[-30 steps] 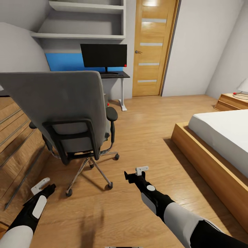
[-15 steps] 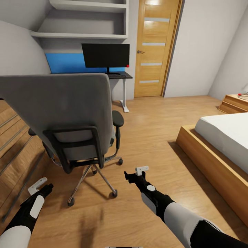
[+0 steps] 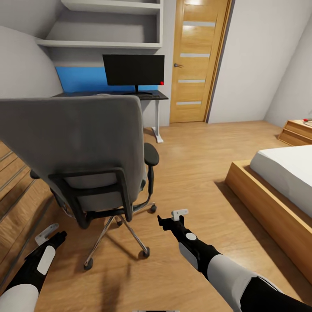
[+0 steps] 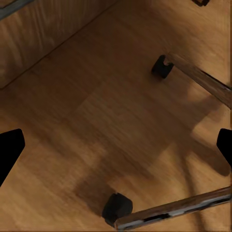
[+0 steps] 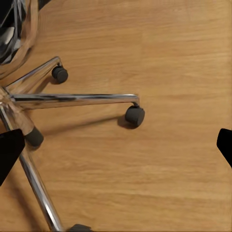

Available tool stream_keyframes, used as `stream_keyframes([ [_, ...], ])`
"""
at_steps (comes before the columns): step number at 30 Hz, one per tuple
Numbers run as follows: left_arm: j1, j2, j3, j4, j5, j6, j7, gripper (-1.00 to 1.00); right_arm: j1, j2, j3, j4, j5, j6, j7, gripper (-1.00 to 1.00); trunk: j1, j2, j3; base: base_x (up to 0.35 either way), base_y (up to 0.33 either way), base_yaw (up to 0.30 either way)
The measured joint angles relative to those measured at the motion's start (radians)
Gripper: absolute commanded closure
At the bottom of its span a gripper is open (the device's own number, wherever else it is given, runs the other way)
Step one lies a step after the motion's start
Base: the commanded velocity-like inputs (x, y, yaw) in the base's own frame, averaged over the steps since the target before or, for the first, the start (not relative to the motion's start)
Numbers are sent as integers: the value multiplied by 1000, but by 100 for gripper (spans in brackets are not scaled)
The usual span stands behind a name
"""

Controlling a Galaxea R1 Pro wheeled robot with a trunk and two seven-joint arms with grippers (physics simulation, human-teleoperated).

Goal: In the bedroom, organize the workspace by keeping the computer under the desk, ensuring the monitor is on the desk, placing the keyboard on the desk next to the monitor, placing the mouse on the desk next to the keyboard, moving the folder from the swivel chair onto the desk next to the mouse, stacking the notebook on top of the folder with the pen on top of the notebook, and positioning the swivel chair next to the desk.

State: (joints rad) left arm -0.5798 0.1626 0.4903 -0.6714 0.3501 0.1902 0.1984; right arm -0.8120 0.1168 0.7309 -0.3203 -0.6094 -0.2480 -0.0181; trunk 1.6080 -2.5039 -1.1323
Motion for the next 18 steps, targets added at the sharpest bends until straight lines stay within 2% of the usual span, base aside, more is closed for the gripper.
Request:
stream_keyframes([
  [8, 0, 0, -1, 0, 0, 0, 0, -100, 0, -1, -1, 0, 0, 0, 0, -100, 0, 0, 0, 71, 16, 0],
  [14, 0, 1, 1, 0, 0, 0, -1, -100, 0, -6, -2, -1, 0, 0, 0, -100, 0, 0, 0, 205, 80, 0],
  [18, 0, 0, 0, 0, 0, 0, 1, -100, 0, -14, -2, -2, -1, 0, 0, -100, 0, 0, 0, 92, 29, 0],
])
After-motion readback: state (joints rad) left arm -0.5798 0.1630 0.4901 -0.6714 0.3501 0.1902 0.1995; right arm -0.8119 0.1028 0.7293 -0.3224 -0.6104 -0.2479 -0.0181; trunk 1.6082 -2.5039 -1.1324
